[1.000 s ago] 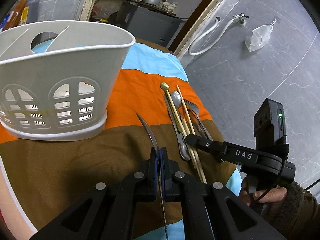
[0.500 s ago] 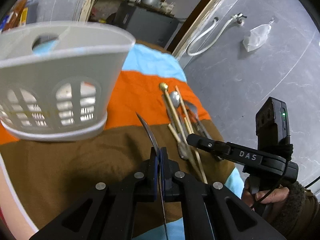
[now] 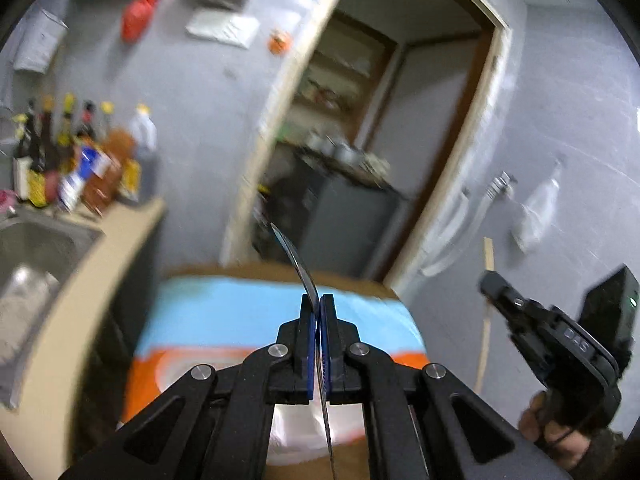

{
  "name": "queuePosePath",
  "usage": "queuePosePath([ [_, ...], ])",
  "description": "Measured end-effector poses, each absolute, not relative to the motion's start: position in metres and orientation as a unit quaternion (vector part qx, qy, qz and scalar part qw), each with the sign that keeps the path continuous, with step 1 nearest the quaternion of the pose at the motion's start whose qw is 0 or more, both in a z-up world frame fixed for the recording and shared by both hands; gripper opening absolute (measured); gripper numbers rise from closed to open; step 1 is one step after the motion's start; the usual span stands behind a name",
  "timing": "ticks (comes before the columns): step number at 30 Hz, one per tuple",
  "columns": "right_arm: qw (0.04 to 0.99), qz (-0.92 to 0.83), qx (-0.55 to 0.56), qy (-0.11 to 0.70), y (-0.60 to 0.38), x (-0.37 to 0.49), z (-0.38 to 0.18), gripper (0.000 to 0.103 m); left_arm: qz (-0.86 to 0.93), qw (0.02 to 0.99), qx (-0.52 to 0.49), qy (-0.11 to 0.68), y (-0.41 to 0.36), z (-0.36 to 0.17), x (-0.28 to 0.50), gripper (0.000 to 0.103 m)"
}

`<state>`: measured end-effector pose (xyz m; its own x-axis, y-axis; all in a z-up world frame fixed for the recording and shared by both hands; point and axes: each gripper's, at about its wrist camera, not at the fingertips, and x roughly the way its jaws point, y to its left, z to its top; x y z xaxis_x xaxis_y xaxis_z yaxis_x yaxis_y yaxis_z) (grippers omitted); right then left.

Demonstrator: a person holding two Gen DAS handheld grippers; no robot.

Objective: Organize utensils

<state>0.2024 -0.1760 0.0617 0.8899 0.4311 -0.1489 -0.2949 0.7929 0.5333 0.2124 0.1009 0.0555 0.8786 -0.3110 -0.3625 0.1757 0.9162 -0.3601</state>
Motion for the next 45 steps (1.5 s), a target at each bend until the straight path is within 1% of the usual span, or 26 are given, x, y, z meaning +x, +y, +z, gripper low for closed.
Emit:
queuePosePath([
  [1, 0.942, 0.190, 0.255, 0.111, -0.168, 0.210, 0.065, 0.005, -0.108, 0.962, -0.157, 0.198, 0.110, 0.058, 0.220, 0.003],
  [5, 0.949, 0.181, 0.247, 0.070, -0.145, 0.231, 0.068, 0.005, -0.062, 0.971, -0.154, 0.170, 0.132, 0.054, 0.242, 0.003],
  [12, 0.957, 0.173, 0.231, 0.035, -0.119, 0.247, 0.063, 0.005, -0.039, 0.973, -0.159, 0.162, 0.138, 0.029, 0.269, 0.003],
  [20, 0.957, 0.183, 0.221, 0.047, -0.109, 0.252, 0.037, 0.005, -0.026, 0.979, -0.122, 0.158, 0.119, 0.005, 0.256, 0.003],
  [27, 0.957, 0.187, 0.209, 0.080, -0.111, 0.251, 0.017, 0.005, -0.029, 0.973, -0.111, 0.200, 0.117, -0.006, 0.250, 0.004],
  [29, 0.955, 0.192, 0.205, 0.096, -0.113, 0.249, 0.014, 0.010, -0.037, 0.969, -0.104, 0.219, 0.116, -0.008, 0.248, 0.006],
  [30, 0.953, 0.196, 0.205, 0.107, -0.115, 0.247, 0.013, 0.023, -0.043, 0.967, -0.104, 0.228, 0.115, -0.009, 0.247, 0.007],
  [31, 0.951, 0.199, 0.207, 0.116, -0.117, 0.247, 0.011, 0.039, -0.047, 0.965, -0.106, 0.236, 0.115, -0.009, 0.246, 0.014],
  [32, 0.949, 0.201, 0.211, 0.122, -0.120, 0.243, 0.010, 0.043, -0.049, 0.964, -0.108, 0.240, 0.115, -0.010, 0.244, 0.035],
  [33, 0.947, 0.204, 0.216, 0.124, -0.123, 0.241, 0.009, 0.044, -0.047, 0.962, -0.114, 0.242, 0.116, -0.010, 0.241, 0.046],
  [34, 0.946, 0.204, 0.218, 0.125, -0.125, 0.239, 0.008, 0.044, -0.040, 0.964, -0.121, 0.234, 0.117, -0.009, 0.236, 0.062],
  [36, 0.947, 0.202, 0.215, 0.130, -0.131, 0.233, 0.010, 0.044, -0.039, 0.966, -0.129, 0.220, 0.118, -0.006, 0.230, 0.063],
  [38, 0.949, 0.196, 0.211, 0.131, -0.138, 0.227, 0.014, 0.044, -0.038, 0.964, -0.127, 0.229, 0.115, -0.002, 0.228, 0.064],
  [39, 0.950, 0.194, 0.209, 0.130, -0.141, 0.224, 0.017, 0.049, -0.037, 0.965, -0.126, 0.228, 0.112, 0.001, 0.226, 0.065],
  [40, 0.952, 0.188, 0.205, 0.131, -0.148, 0.218, 0.020, 0.058, -0.036, 0.966, -0.123, 0.224, 0.109, 0.004, 0.223, 0.072],
  [41, 0.953, 0.183, 0.202, 0.131, -0.152, 0.215, 0.022, 0.061, -0.035, 0.967, -0.121, 0.220, 0.107, 0.007, 0.221, 0.081],
  [44, 0.961, 0.159, 0.184, 0.131, -0.174, 0.198, 0.031, 0.072, -0.032, 0.974, -0.107, 0.197, 0.091, 0.019, 0.211, 0.092],
  [45, 0.963, 0.153, 0.180, 0.132, -0.180, 0.194, 0.035, 0.077, -0.031, 0.976, -0.099, 0.190, 0.083, 0.023, 0.206, 0.095],
])
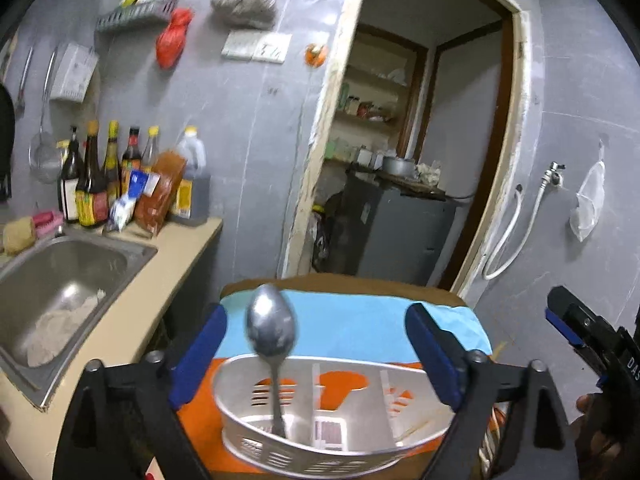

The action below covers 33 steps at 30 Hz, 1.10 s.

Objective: Organize utensils
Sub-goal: 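Move both tools back down to the remaining utensils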

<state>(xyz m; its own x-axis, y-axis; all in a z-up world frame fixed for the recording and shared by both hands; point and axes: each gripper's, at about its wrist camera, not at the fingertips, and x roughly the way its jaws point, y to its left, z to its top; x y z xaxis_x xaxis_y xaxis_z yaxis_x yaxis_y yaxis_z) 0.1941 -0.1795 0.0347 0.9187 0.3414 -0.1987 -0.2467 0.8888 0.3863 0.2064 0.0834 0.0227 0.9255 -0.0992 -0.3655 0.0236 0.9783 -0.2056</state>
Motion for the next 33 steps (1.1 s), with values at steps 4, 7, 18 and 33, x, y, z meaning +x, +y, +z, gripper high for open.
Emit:
queuePosePath([
  [4, 0.973, 0.118, 0.151, 0.131, -0.212, 0.172, 0.044, 0.090, -0.028, 0.982, -0.081, 0.170, 0.055, 0.031, 0.191, 0.102],
  [7, 0.977, 0.099, 0.132, 0.133, -0.234, 0.160, 0.048, 0.093, -0.032, 0.982, -0.075, 0.172, 0.031, 0.030, 0.180, 0.103],
  [18, 0.972, 0.071, 0.124, 0.187, -0.306, 0.152, 0.024, 0.093, -0.050, 0.969, -0.070, 0.231, -0.044, -0.003, 0.155, 0.103],
  [33, 0.917, 0.119, 0.164, 0.342, -0.360, 0.203, -0.084, 0.091, -0.072, 0.924, -0.087, 0.365, -0.103, -0.082, 0.185, 0.098],
])
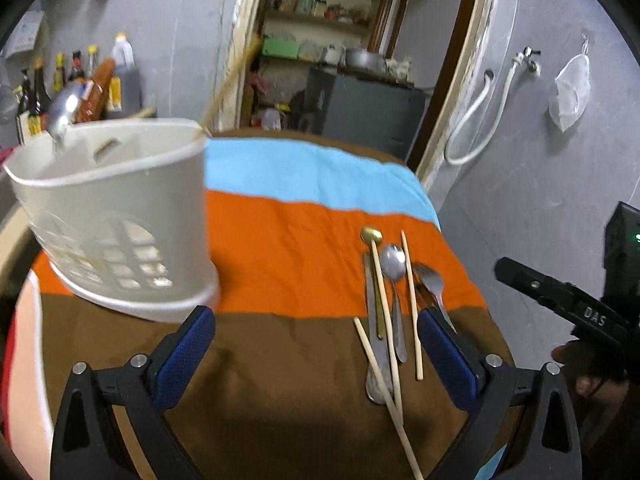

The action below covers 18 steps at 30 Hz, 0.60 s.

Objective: Organize utensils
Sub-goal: 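Move both tools back down to the remaining utensils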

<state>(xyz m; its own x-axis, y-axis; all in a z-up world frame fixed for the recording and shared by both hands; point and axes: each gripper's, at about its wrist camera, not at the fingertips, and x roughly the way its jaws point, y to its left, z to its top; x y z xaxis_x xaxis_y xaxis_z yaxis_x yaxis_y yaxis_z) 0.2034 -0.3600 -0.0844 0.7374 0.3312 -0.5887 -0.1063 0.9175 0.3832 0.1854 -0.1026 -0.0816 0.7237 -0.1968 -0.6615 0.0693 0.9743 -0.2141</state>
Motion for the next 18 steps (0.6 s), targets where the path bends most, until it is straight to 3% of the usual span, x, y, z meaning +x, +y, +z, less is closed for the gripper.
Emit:
queuePosePath([
  [11, 0.871, 0.193, 0.178, 0.416, -0.342, 0.242, -0.136, 0.059, -0.134, 0.874, -0.109, 0.454, -0.124, -0.119, 0.215, 0.040],
  [13, 0.863, 0.201, 0.178, 0.428, -0.338, 0.248, -0.141, 0.051, -0.138, 0.870, -0.113, 0.460, -0.125, -0.121, 0.218, 0.037],
  [18, 0.844, 0.222, 0.195, 0.447, -0.330, 0.263, -0.150, 0.047, -0.147, 0.850, -0.150, 0.482, -0.120, -0.127, 0.228, 0.020],
])
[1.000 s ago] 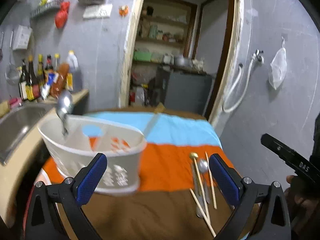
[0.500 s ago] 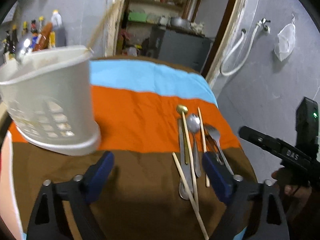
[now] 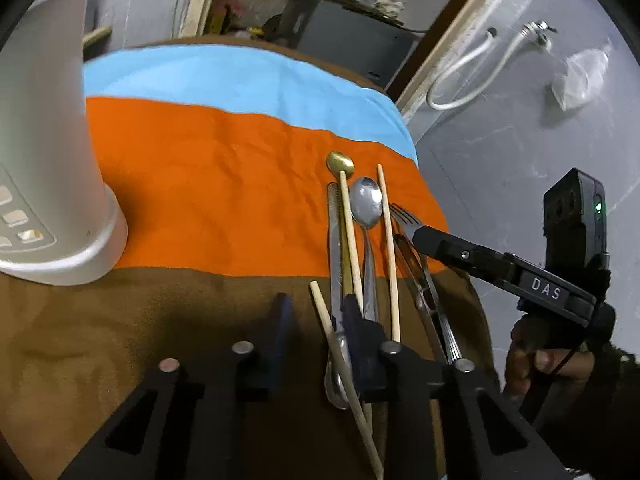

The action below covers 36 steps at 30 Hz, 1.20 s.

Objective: Organize utensils

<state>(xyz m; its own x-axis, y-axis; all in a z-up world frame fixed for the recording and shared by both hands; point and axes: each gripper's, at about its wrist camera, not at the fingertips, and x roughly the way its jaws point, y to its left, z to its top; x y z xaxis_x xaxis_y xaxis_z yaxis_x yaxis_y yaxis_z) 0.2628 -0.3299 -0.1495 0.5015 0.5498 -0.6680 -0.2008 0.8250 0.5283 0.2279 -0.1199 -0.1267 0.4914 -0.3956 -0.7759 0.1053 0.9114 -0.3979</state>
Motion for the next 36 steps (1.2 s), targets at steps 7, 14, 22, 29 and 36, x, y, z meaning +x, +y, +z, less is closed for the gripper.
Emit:
queuePosePath([
  [7, 0.813, 0.237, 0.236, 0.476, -0.328, 0.280, -0.160, 0.031, -0.157, 0.824, -0.185, 0.512, -0.117, -0.131, 0.235, 0.015],
  [14, 0.788, 0.233, 0.279, 0.497, -0.325, 0.288, -0.171, 0.026, -0.166, 0.800, -0.196, 0.542, -0.113, -0.132, 0.246, 0.014],
  [22, 0.771, 0.221, 0.314, 0.508, -0.317, 0.284, -0.176, 0.006, -0.156, 0.793, -0.219, 0.546, -0.107, -0.132, 0.248, 0.005],
  [29, 0.781, 0.213, 0.340, 0.478, -0.327, 0.262, -0.161, 0.004, -0.161, 0.828, -0.236, 0.482, -0.092, -0.103, 0.226, 0.005],
  [36, 0.826, 0.206, 0.325, 0.412, -0.323, 0.222, -0.121, 0.004, -0.156, 0.877, -0.231, 0.392, -0.068, -0.057, 0.197, 0.005],
])
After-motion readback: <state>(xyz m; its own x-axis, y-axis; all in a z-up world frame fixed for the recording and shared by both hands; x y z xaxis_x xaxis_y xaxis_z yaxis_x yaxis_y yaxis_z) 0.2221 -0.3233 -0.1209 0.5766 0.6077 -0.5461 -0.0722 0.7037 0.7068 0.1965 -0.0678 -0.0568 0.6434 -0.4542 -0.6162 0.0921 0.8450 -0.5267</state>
